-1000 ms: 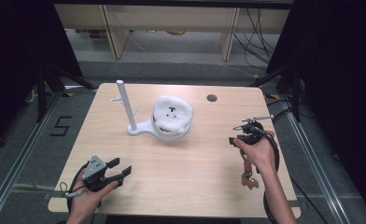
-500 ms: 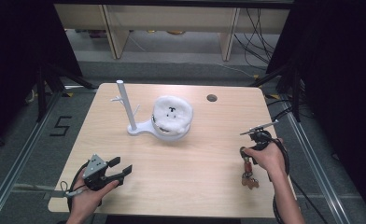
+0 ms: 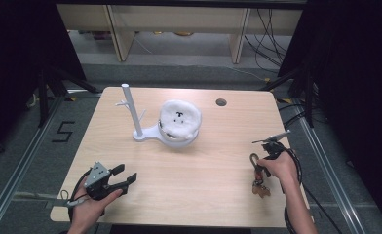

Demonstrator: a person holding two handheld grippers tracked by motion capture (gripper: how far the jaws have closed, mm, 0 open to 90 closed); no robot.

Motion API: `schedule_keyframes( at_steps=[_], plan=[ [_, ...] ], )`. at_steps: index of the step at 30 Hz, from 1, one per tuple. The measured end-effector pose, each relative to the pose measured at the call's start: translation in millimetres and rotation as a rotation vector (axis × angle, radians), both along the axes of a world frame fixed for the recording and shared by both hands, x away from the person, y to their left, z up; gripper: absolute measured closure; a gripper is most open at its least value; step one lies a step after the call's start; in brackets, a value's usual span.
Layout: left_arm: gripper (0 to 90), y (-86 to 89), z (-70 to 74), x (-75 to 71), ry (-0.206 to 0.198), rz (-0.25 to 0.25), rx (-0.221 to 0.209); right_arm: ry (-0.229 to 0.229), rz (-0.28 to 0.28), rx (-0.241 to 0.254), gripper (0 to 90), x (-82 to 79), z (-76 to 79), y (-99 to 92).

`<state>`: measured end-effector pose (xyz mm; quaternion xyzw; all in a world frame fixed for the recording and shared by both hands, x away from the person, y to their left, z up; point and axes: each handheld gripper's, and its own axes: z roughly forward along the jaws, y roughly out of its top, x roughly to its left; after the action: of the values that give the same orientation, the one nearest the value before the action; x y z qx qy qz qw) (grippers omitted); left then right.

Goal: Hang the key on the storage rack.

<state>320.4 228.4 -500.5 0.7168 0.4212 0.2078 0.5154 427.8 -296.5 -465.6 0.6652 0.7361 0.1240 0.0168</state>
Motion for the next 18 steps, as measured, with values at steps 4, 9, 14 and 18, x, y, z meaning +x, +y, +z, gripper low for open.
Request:
schedule_keyframes(
  at_steps=[4, 9, 14, 18],
  plan=[
    [36.9, -1.1, 0.5, -0.8, 0.003, 0.002, 0.003, -0.009, 0.05, -0.014, 66.0, 0.4, -4.3, -0.7],
    [37.0, 0.1, 0.7, -1.6, 0.005, 0.005, 0.006, 0.005, 0.038, 0.0, 69.6, -0.5, -7.3, 2.3],
    [37.0, 0.4, 0.1, -1.4, 0.001, 0.002, 0.0, 0.022, 0.037, -0.004, 72.3, 0.1, -6.6, 4.6],
    [37.0, -0.8, -0.3, -1.2, 0.0, -0.003, -0.002, 0.034, 0.043, 0.005, 75.4, 0.9, -7.2, 6.8]
  ],
)
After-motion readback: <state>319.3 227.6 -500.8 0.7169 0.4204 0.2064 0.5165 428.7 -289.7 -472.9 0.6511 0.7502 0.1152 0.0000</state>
